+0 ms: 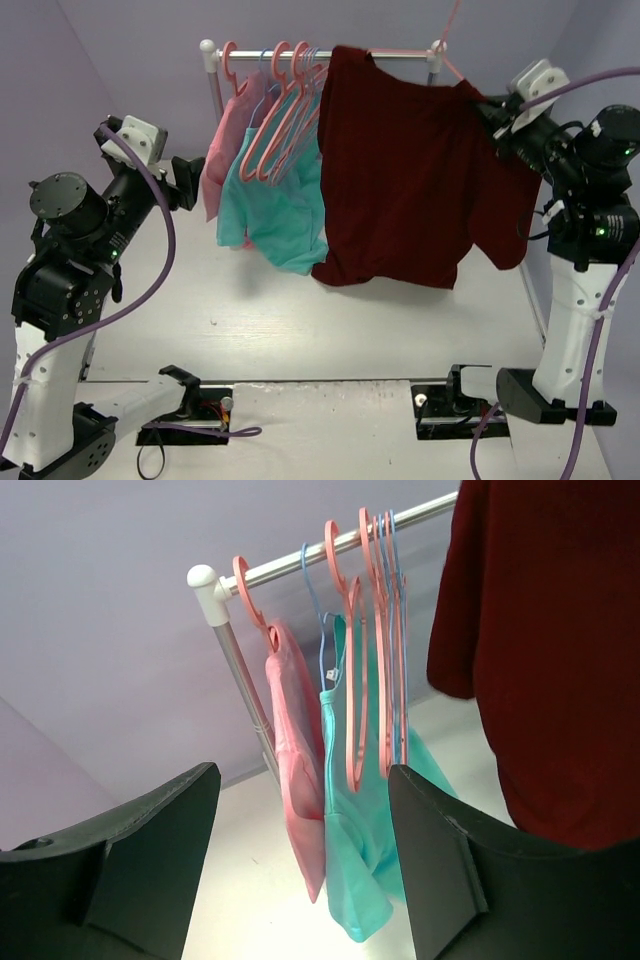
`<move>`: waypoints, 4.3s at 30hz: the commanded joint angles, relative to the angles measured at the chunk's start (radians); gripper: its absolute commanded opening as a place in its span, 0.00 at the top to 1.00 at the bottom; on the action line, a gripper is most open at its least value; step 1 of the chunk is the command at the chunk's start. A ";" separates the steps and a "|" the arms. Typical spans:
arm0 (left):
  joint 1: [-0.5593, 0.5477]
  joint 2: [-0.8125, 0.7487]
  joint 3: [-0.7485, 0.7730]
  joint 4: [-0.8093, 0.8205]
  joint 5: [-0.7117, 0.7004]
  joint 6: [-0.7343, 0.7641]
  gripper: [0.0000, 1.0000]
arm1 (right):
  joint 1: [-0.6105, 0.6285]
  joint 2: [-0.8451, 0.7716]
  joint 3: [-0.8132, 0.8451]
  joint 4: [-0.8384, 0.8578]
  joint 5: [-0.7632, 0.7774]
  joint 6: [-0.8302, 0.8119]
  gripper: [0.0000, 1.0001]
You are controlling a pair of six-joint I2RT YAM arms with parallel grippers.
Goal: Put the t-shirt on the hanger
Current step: Place the hanger at the clothesline, then reset both arms
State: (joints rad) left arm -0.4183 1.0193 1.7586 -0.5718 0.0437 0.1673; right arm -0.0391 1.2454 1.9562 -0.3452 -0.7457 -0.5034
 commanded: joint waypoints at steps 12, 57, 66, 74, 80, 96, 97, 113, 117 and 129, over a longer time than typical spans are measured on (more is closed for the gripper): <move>0.003 0.054 0.042 0.054 0.010 -0.045 0.36 | -0.004 0.150 0.353 0.357 0.108 0.197 1.00; 0.004 -0.074 -0.343 -0.053 -0.223 -0.353 0.36 | 0.203 0.101 -0.530 0.842 0.659 0.275 1.00; 0.004 -0.052 -0.354 -0.056 -0.227 -0.354 0.36 | 0.213 0.258 -0.452 0.842 0.623 0.320 1.00; 0.004 -0.079 -0.386 -0.073 -0.252 -0.354 0.36 | 0.252 0.251 -0.576 0.850 0.624 0.337 0.99; 0.004 -0.090 -0.386 -0.081 -0.267 -0.344 0.36 | 0.265 0.172 -0.699 0.848 0.630 0.365 0.80; 0.004 -0.117 -0.265 -0.169 -0.442 -0.264 0.34 | 0.064 -0.210 -0.788 0.725 0.689 0.504 0.00; 0.004 -0.126 -0.270 -0.170 -0.470 -0.253 0.33 | 0.064 -0.261 -0.828 0.718 0.699 0.446 0.00; 0.004 -0.366 -0.519 -0.039 -0.550 -0.253 0.30 | 0.087 -0.618 -1.006 0.489 0.898 0.464 0.00; 0.004 -0.367 -0.500 -0.040 -0.590 -0.231 0.30 | 0.089 -0.600 -0.991 0.482 0.938 0.486 0.00; 0.004 -0.336 -0.479 -0.045 -0.605 -0.258 0.29 | 0.120 -0.500 -0.915 0.484 1.062 0.503 0.00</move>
State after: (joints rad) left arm -0.4183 0.6395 1.2360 -0.6838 -0.5447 -0.0714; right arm 0.0687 0.7174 0.9810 0.0640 0.2531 -0.0179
